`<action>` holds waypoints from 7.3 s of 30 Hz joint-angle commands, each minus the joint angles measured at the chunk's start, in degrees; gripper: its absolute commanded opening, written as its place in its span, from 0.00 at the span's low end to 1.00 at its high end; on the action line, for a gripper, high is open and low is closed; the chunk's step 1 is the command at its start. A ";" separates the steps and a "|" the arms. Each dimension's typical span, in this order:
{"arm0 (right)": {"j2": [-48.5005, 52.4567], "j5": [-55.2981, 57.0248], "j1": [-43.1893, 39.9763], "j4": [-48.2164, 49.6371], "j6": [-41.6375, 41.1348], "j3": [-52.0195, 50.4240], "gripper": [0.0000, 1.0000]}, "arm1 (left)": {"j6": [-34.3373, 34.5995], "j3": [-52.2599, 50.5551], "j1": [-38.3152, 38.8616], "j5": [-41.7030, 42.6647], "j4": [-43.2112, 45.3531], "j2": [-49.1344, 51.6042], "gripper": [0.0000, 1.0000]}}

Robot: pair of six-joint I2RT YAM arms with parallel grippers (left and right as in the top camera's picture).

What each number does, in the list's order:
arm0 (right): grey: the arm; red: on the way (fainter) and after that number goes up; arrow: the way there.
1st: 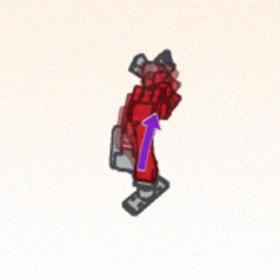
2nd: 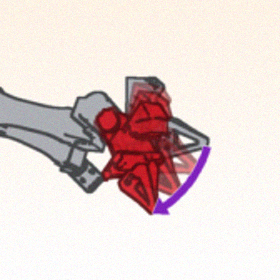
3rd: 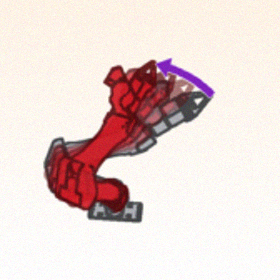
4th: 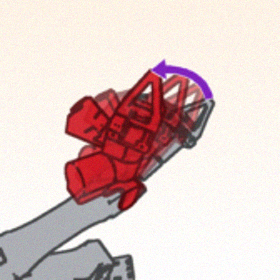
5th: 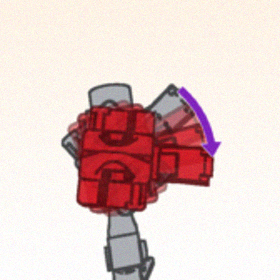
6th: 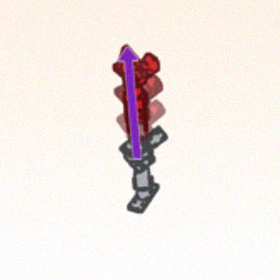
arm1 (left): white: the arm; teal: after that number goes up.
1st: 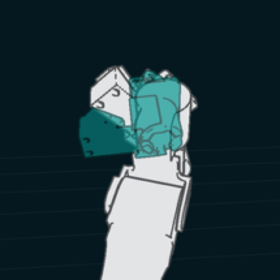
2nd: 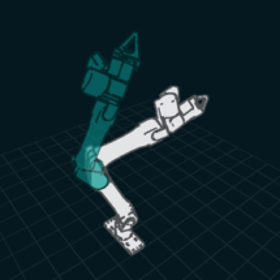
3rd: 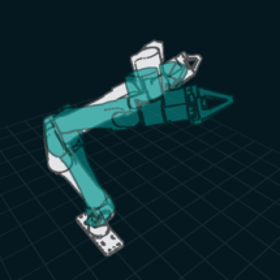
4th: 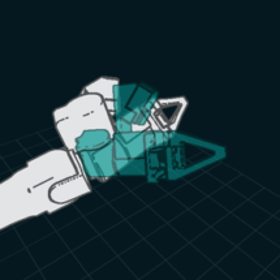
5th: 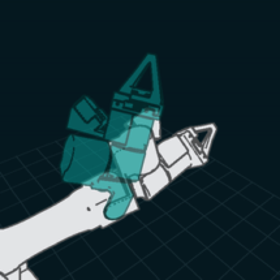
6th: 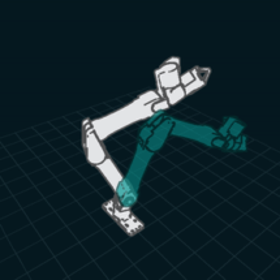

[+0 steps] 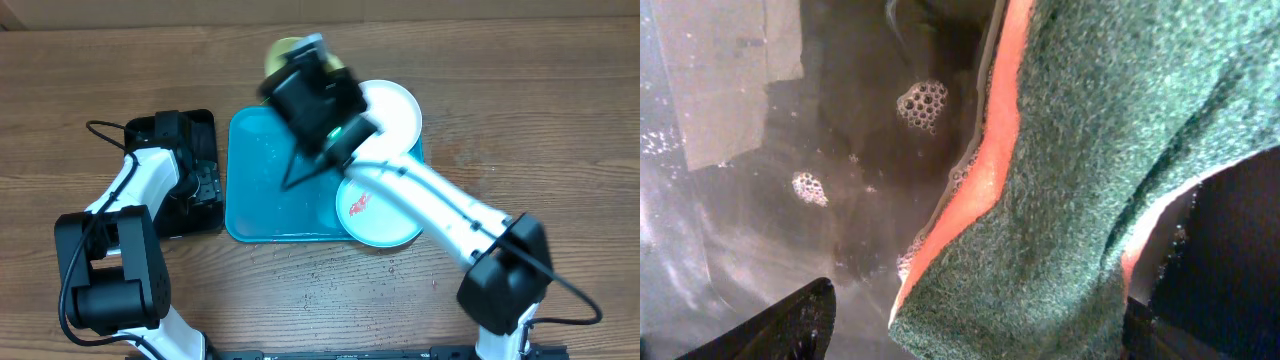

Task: Clean dirty plates on tray and stack at the side
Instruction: 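Lift the yellow plate off the teal tray with the right gripper, then lower the yellow plate onto the table right of the tray, release, then grip the light-blue plate rim with the right gripper, pull it center, then pick up the sponge from the black tray with the left gripper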

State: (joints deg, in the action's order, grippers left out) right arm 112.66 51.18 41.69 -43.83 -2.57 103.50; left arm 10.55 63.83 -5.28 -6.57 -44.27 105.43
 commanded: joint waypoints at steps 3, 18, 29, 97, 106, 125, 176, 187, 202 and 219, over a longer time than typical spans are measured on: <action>-4.04 -21.97 -15.61 -4.61 -17.25 1.60 0.04 | 0.39 4.37 0.04 -1.29 -1.81 -1.01 0.81; -4.26 -56.28 -58.40 -15.17 -25.92 -3.39 0.04 | 0.22 7.37 0.07 3.65 -3.30 -0.98 0.83; -4.26 -57.51 -65.81 -16.98 -24.00 -13.55 0.04 | 0.22 7.37 0.07 3.63 -3.48 -0.98 0.83; -4.63 -61.79 -34.73 -24.17 -9.16 -26.73 0.39 | 0.20 7.37 0.04 3.61 -3.26 -0.98 0.84; -4.61 -61.05 -33.07 -19.63 -9.94 -30.45 0.17 | 0.20 7.37 0.04 3.61 -3.54 -0.98 0.84; -4.90 -62.77 -30.86 -20.70 -9.40 -23.10 0.04 | 0.20 7.37 0.04 3.61 -3.69 -0.98 0.84; -1.14 -65.42 -14.97 -0.61 -12.72 -22.91 0.04 | 0.15 5.84 1.66 2.97 1.25 6.05 0.04; -1.14 -65.44 -14.97 -0.57 -13.81 -22.91 0.04 | 0.09 8.68 -3.52 10.45 -1.51 -2.89 0.04; -0.70 -69.33 -14.84 -1.64 -21.73 -23.23 0.04 | -6.97 8.68 -7.26 20.15 2.38 -7.19 0.04; 0.63 -69.29 -14.69 1.14 -21.70 -23.23 0.04 | -5.20 8.68 -7.30 14.93 13.53 -16.85 0.04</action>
State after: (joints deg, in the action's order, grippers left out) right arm 112.81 -17.58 26.68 -43.13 -23.97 79.20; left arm 5.43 71.61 -12.38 9.56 -31.22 92.40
